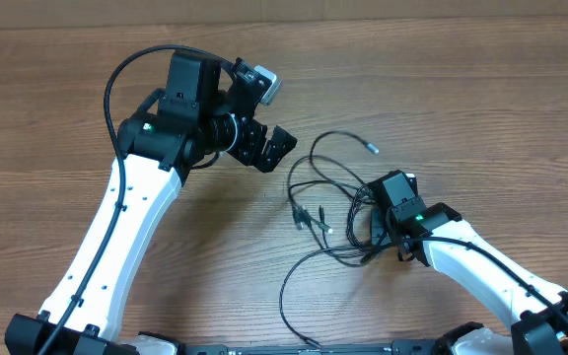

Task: Untangle cables

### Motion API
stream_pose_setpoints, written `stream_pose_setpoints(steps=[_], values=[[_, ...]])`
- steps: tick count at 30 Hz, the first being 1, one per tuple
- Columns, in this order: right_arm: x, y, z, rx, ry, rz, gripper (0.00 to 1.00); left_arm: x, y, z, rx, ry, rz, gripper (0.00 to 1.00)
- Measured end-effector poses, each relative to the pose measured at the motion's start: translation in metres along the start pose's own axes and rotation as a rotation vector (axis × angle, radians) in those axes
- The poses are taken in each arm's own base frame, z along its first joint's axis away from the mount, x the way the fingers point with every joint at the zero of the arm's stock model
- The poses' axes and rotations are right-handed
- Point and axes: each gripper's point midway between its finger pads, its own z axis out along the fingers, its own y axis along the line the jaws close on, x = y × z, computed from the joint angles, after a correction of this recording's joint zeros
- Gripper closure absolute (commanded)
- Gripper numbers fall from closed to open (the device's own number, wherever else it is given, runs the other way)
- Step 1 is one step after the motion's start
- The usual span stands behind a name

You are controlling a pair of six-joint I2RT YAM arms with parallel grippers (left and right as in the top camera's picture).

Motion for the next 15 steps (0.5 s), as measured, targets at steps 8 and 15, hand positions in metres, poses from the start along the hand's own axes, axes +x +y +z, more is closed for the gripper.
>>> stream_pose_setpoints(steps=[8,15], values=[[-0.004,0.012,0.000,-0.061,-0.010,0.006,0.96,0.003,-0.001,0.000,0.002,0.013,-0.007,0.00],[-0.001,0.039,-0.006,-0.220,0.021,-0.007,0.96,0.004,-0.001,0.000,0.002,0.014,-0.007,0.01]])
